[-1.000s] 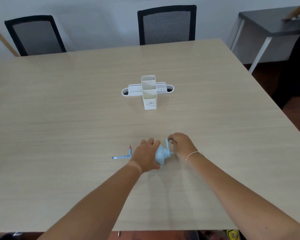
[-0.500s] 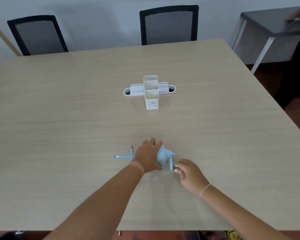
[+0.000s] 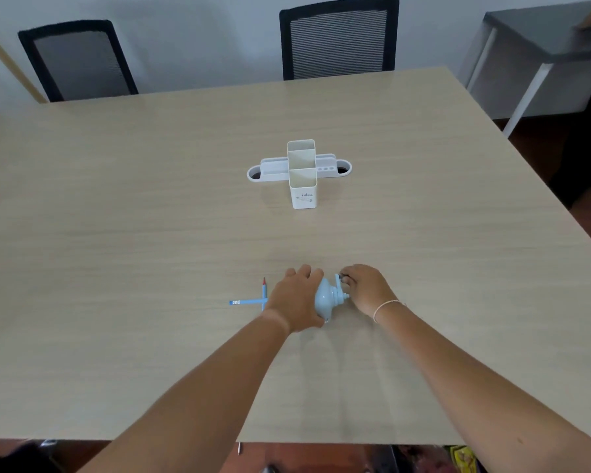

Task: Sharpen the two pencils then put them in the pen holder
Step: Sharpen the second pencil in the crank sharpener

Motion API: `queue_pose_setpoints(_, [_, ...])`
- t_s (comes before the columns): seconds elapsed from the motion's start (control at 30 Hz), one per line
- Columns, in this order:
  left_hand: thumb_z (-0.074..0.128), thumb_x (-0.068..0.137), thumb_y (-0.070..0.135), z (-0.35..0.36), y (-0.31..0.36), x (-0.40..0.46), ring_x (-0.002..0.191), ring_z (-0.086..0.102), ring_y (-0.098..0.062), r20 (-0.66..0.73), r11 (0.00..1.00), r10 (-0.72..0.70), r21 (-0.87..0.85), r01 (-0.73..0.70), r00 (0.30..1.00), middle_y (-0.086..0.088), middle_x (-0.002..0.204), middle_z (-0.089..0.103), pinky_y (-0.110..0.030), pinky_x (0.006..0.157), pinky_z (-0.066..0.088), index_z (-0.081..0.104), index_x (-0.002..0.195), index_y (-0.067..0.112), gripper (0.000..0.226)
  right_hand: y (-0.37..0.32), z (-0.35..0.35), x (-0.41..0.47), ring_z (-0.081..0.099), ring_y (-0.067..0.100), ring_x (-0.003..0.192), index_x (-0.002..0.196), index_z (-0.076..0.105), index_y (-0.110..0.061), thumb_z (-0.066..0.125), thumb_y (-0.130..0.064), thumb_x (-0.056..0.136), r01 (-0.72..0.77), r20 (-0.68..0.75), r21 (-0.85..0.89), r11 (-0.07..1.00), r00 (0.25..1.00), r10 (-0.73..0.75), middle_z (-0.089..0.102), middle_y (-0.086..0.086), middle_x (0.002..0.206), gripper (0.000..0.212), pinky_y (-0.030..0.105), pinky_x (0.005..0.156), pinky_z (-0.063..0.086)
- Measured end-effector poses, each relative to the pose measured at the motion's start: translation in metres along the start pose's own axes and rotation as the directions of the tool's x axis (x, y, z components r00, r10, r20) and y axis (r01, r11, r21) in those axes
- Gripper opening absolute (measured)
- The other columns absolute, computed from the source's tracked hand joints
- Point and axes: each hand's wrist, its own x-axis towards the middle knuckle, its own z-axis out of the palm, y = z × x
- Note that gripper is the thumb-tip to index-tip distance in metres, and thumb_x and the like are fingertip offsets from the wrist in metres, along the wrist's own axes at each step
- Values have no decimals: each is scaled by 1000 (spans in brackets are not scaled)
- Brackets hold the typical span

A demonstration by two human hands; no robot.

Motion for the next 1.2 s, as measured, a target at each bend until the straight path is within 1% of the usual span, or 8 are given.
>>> queue_pose_setpoints(0.3, [77, 67, 32, 0, 0, -2, 106, 46, -26, -9, 999, 1, -48, -1, 1000, -6, 119, 46, -30, 82, 41, 42, 120, 11, 66, 9, 22, -47, 55, 33, 94, 77, 62, -3, 44, -5, 89, 30, 100, -59, 998, 995, -24, 62, 16, 87, 21, 33, 72, 36])
queue_pose_setpoints(0.43, [77, 67, 30, 0, 0, -3, 107, 47, -26, -4, 998, -4, -57, 4, 1000, -6, 120, 45, -32, 85, 43, 41, 121, 11, 67, 8, 22, -73, 40, 24, 72, 59, 45, -5, 40, -9, 84, 82, 41, 15, 997, 996, -82, 31, -7, 58, 26, 26, 64, 25])
queue_pose_setpoints(0.57, [76, 68, 30, -1, 0, -3, 107, 46, -26, 2, 999, 8, -43, -8, 1000, -7, 120, 46, -30, 80, 41, 42, 121, 12, 66, -5, -3, -75, 41, 14, 67, 68, 62, -1, 36, -19, 77, 249, -183, 104, 963, 956, -228, 57, 9, 60, 32, 18, 62, 25])
queue_pose_setpoints(0.67, [76, 68, 30, -1, 1, -2, 107, 46, -27, 8, 999, 5, -41, -4, 1000, -7, 119, 47, -30, 81, 40, 43, 120, 11, 65, -16, -20, -52, 50, 16, 73, 77, 65, -1, 35, -20, 78, 243, -259, 119, 963, 944, -206, 64, 14, 69, 36, 17, 66, 27])
queue_pose_setpoints(0.83, [76, 69, 31, -1, 2, -3, 107, 47, -29, 9, 1000, 2, -25, -1, 1000, -8, 120, 47, -35, 86, 44, 43, 121, 11, 65, -5, -11, -1, 56, 32, 91, 90, 67, 0, 48, -2, 88, 50, -77, 93, 994, 996, -43, 64, 23, 89, 19, 32, 74, 37])
queue_pose_setpoints(0.97, [76, 69, 33, -2, 1, -2, 106, 47, -28, 8, 1000, 11, 0, -11, 1000, -7, 120, 47, -31, 85, 42, 42, 122, 11, 67, 4, 8, -9, 57, 33, 93, 85, 65, -2, 46, -1, 85, 2, 48, -25, 1000, 999, -1, 63, 19, 87, 19, 29, 67, 31])
queue_pose_setpoints(1.07, [76, 69, 34, -3, 2, -4, 107, 46, -27, 1, 1000, 4, -1, -4, 1000, -6, 119, 47, -31, 84, 41, 42, 122, 12, 67, 8, 17, -27, 56, 32, 93, 85, 63, 1, 44, -2, 87, 2, 70, -77, 997, 998, 4, 64, 20, 93, 19, 33, 72, 38])
queue_pose_setpoints(1.2, [74, 70, 33, -3, 1, -5, 106, 45, -26, 2, 1000, 10, 3, -10, 1000, -6, 119, 46, -30, 83, 41, 42, 121, 11, 64, 14, 26, -64, 48, 27, 75, 68, 56, 3, 45, -3, 87, 72, 62, 13, 997, 995, -73, 49, 6, 64, 23, 30, 65, 33])
